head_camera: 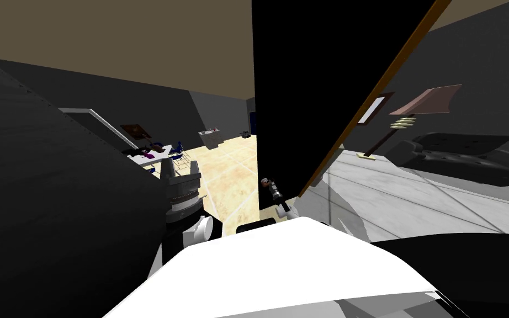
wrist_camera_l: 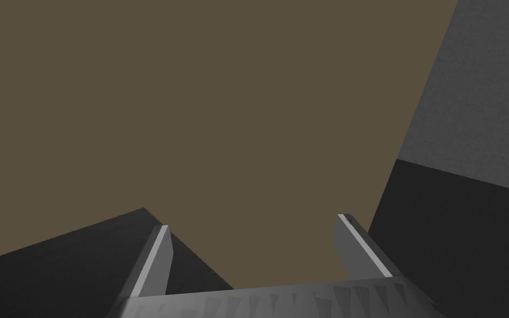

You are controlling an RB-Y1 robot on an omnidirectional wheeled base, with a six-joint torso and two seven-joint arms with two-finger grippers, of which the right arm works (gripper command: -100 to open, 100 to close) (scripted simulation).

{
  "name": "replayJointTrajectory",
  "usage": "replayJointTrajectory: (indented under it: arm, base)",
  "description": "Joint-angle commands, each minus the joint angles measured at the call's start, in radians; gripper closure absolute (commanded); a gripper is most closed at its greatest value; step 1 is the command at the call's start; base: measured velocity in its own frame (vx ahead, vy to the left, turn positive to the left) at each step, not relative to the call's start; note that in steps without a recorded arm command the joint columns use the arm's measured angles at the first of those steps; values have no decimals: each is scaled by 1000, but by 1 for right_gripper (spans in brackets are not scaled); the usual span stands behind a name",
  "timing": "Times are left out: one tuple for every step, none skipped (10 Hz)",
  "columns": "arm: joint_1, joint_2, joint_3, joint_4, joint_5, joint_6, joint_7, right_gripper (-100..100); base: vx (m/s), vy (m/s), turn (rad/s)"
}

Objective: Push the door open

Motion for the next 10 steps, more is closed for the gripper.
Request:
replayJointTrajectory:
  arm:
    - [0,-6,-11,-1,-5,0,11,100]
    - [0,-9,-16,-1,-7,0,16,100]
    - [0,-12,-24,-1,-11,0,24,100]
    - [0,-13,-31,-2,-14,-1,31,100]
    - [1,-15,-42,-2,-19,-1,42,100]
    - [1,-16,-49,-3,-22,-1,49,100]
    - [1,-16,-49,-3,-22,-1,49,100]
    - [1,-16,-66,-4,-29,-1,66,100]
    - [1,-14,-75,-4,-33,-1,75,100]
    - [1,-12,-84,-5,-37,-2,84,100]
  base:
    - [138,32,-99]
    - [212,37,-79]
    - [238,11,-76]
    - [207,39,-75]
    - [194,53,-151]
    - [245,54,-95]
    - [184,29,5]
    - [206,10,-130]
    - [261,35,-170]
    - [214,82,-85]
